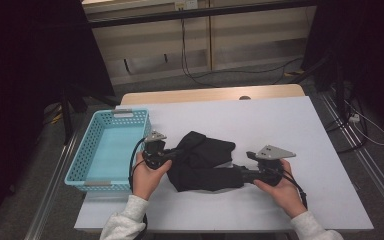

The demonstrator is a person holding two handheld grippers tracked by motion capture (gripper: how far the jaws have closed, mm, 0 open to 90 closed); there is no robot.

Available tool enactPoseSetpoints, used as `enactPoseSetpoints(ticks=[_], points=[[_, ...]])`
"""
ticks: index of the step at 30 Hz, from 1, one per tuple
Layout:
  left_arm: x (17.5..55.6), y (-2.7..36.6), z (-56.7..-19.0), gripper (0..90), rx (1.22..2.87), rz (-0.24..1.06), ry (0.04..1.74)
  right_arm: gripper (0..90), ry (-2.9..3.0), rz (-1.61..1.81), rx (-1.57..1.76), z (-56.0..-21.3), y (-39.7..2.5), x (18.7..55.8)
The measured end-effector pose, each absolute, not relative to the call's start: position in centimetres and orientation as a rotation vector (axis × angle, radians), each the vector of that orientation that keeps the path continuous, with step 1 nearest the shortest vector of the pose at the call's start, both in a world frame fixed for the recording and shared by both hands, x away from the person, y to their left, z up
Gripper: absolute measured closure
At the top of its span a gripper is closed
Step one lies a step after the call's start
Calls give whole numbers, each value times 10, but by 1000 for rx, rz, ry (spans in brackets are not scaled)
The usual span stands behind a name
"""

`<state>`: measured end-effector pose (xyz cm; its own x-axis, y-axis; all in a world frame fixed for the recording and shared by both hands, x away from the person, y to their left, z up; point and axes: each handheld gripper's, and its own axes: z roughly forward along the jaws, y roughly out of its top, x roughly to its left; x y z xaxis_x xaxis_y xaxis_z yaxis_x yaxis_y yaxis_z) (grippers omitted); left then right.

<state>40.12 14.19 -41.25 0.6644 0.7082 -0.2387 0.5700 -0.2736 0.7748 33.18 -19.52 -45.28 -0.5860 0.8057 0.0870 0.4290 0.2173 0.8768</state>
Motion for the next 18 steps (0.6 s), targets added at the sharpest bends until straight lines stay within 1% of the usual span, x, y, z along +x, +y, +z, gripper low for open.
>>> enactPoseSetpoints(ticks=[1, 3, 5, 9, 10, 11, 13, 15, 16, 17, 18], points=[[401, 144, -412, 825, 1962, 192, 999, 341, 2132, 1317, 1136, -453, -191, 335], [400, 147, -412, 826, 1954, 190, 1005, 421, 2173, 1265, 1124, -455, -182, 343], [399, 149, -412, 826, 1950, 189, 1010, 466, 2176, 1236, 1145, -457, -175, 352], [399, 152, -411, 825, 1934, 188, 1020, 465, 2173, 1286, 1124, -456, -166, 366], [400, 151, -411, 825, 1934, 189, 1018, 470, 2174, 1308, 1128, -456, -164, 369], [400, 151, -411, 825, 1942, 189, 1016, 496, 2181, 1321, 1134, -457, -161, 372], [400, 149, -411, 825, 1940, 182, 1013, 617, 2230, 1299, 1129, -460, -157, 376], [401, 149, -411, 826, 1939, 176, 1013, 767, 2287, 1289, 1133, -464, -157, 377], [401, 150, -411, 826, 1942, 169, 1011, 860, 2288, 1298, 1132, -463, -158, 376], [401, 150, -410, 825, 1934, 166, 1010, 900, 2285, 1308, 1128, -462, -159, 376], [401, 151, -408, 825, 1927, 171, 1008, 900, 2281, 1312, 1132, -460, -161, 375]])
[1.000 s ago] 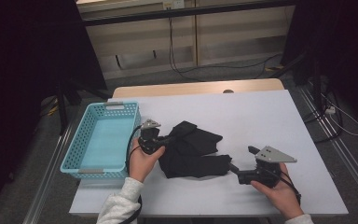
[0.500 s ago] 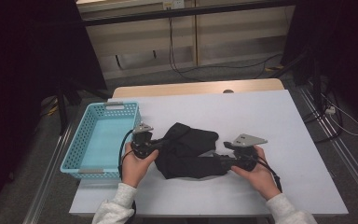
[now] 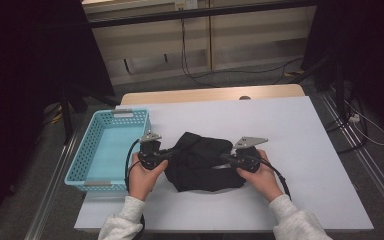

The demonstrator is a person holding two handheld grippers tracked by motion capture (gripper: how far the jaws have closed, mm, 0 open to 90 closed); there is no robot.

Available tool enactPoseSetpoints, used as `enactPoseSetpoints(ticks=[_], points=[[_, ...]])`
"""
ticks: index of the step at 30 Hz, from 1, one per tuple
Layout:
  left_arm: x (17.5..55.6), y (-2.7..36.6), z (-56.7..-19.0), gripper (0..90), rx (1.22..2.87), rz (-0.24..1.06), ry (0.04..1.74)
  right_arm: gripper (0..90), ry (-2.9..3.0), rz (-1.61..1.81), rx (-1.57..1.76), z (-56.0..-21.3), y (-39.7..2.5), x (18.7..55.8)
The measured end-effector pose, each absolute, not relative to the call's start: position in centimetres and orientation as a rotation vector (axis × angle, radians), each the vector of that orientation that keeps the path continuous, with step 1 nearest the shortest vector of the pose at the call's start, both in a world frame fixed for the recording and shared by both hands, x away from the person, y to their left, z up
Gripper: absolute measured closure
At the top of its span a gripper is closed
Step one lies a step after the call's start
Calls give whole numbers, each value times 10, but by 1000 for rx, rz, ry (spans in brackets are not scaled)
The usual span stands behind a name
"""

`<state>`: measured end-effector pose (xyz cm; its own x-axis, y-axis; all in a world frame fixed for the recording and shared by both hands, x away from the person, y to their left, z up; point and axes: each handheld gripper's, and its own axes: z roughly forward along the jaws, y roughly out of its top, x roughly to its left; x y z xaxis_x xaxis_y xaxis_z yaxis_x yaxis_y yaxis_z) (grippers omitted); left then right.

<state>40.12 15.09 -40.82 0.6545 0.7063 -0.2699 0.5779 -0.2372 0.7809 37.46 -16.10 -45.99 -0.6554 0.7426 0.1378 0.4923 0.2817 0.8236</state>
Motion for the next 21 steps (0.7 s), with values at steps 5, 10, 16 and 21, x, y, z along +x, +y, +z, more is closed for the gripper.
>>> enactPoseSetpoints(ticks=[5, 10, 16, 21], points=[[400, 154, -399, 825, 1895, 179, 1000, 900, 2210, 1345, 1179, -445, -186, 366], [400, 153, -406, 825, 1908, 148, 1018, 900, 2131, 1372, 1240, -434, -222, 353], [402, 153, -411, 801, 1931, 141, 1051, 900, 2114, 1322, 1261, -428, -247, 339], [405, 152, -409, 651, 1931, 167, 1059, 900, 2129, 1245, 1261, -432, -251, 337]])
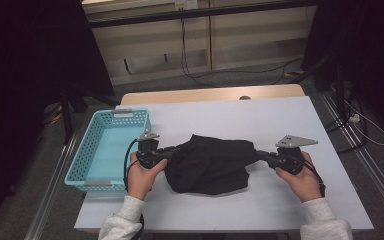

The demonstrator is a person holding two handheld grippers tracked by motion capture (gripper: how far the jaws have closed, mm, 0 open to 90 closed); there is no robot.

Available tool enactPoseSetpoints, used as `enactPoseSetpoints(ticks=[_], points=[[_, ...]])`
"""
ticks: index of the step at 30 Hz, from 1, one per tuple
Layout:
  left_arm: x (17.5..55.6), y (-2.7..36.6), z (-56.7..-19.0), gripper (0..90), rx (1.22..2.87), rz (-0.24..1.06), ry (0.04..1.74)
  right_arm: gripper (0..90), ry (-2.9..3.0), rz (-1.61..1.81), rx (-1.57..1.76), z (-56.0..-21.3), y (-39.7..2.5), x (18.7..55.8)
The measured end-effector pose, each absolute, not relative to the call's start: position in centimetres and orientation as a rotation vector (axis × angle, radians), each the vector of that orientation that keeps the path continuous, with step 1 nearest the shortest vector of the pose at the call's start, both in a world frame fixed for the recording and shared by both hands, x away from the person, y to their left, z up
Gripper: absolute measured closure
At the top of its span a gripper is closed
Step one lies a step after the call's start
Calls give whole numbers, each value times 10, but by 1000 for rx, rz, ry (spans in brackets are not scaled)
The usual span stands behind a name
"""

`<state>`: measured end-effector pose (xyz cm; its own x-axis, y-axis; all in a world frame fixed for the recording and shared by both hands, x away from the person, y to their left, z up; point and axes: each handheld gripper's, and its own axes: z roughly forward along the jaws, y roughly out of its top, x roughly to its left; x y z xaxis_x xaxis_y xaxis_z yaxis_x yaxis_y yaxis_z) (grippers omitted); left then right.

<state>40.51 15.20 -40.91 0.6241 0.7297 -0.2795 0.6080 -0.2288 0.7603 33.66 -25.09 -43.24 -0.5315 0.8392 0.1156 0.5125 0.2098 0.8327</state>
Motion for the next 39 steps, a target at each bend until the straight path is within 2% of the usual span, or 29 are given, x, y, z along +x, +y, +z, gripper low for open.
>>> enactPoseSetpoints(ticks=[4, 7, 12, 15, 17, 18, 22, 24, 30, 35, 39], points=[[410, 145, -410, 428, 1935, 205, 1052, 900, 2166, 1207, 1266, -439, -250, 337], [416, 140, -412, 316, 1955, 236, 1038, 900, 2192, 1197, 1265, -443, -250, 336], [430, 127, -416, 250, 1994, 251, 1033, 900, 2191, 1203, 1257, -443, -247, 331], [437, 117, -422, 246, 2021, 225, 1040, 900, 2202, 1205, 1245, -445, -244, 328], [439, 110, -429, 281, 2051, 180, 1048, 900, 2188, 1217, 1250, -443, -244, 326], [439, 107, -433, 344, 2088, 180, 1049, 900, 2179, 1223, 1249, -442, -245, 325], [437, 104, -437, 719, 2129, 117, 1033, 900, 2166, 1264, 1254, -440, -247, 325], [434, 106, -430, 838, 2127, 118, 1008, 900, 2162, 1263, 1254, -440, -246, 325], [425, 132, -397, 859, 1989, 229, 1042, 878, 2117, 1323, 1229, -435, -242, 326], [421, 157, -388, 859, 1940, 282, 1089, 748, 2085, 1285, 1238, -436, -246, 330], [421, 167, -392, 859, 1914, 285, 1126, 600, 2106, 1252, 1236, -440, -246, 335]])
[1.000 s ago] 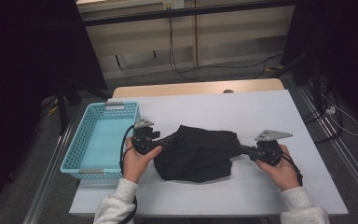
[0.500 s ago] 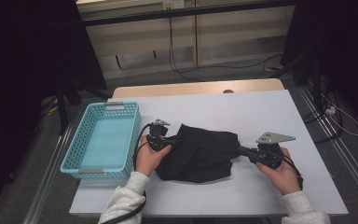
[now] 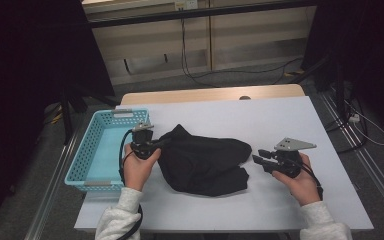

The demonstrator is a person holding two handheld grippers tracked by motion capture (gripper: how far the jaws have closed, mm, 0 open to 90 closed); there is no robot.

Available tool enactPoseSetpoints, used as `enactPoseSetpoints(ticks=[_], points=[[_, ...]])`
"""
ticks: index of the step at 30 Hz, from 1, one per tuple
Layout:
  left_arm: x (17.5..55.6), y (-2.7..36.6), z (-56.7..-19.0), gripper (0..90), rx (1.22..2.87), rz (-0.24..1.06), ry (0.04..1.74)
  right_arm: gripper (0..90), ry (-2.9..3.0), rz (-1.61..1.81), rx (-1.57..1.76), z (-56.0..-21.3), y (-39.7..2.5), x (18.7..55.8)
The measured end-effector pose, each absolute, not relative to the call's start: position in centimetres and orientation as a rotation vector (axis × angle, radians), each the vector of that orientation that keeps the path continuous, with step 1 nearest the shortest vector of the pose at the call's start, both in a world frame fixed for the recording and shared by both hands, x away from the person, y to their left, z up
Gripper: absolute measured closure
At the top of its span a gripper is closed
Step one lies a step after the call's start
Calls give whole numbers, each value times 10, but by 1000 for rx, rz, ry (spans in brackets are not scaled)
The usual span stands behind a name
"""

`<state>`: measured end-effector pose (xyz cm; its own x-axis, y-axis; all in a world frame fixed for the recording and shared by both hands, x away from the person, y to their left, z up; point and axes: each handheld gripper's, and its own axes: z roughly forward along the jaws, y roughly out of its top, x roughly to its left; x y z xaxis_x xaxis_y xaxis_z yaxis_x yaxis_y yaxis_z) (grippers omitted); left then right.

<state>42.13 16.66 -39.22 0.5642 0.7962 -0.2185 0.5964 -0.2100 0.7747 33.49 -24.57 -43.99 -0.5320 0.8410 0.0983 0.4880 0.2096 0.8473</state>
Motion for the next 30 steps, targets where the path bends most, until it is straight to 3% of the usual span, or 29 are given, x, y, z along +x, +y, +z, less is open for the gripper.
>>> enactPoseSetpoints(ticks=[5, 11, 14, 18, 19, 30], points=[[420, 168, -395, 859, 1912, 291, 1130, 486, 2146, 1163, 1243, -449, -237, 346], [417, 166, -398, 858, 1919, 279, 1122, 483, 2168, 1146, 1282, -454, -226, 363], [416, 166, -398, 858, 1922, 279, 1117, 535, 2186, 1121, 1305, -459, -221, 369], [415, 166, -399, 858, 1927, 273, 1115, 860, 2211, 1139, 1272, -460, -215, 370], [414, 166, -399, 858, 1923, 271, 1115, 887, 2203, 1156, 1262, -457, -215, 369], [408, 146, -394, 857, 1926, 225, 1001, 893, 2062, 1277, 1324, -424, -249, 343]])
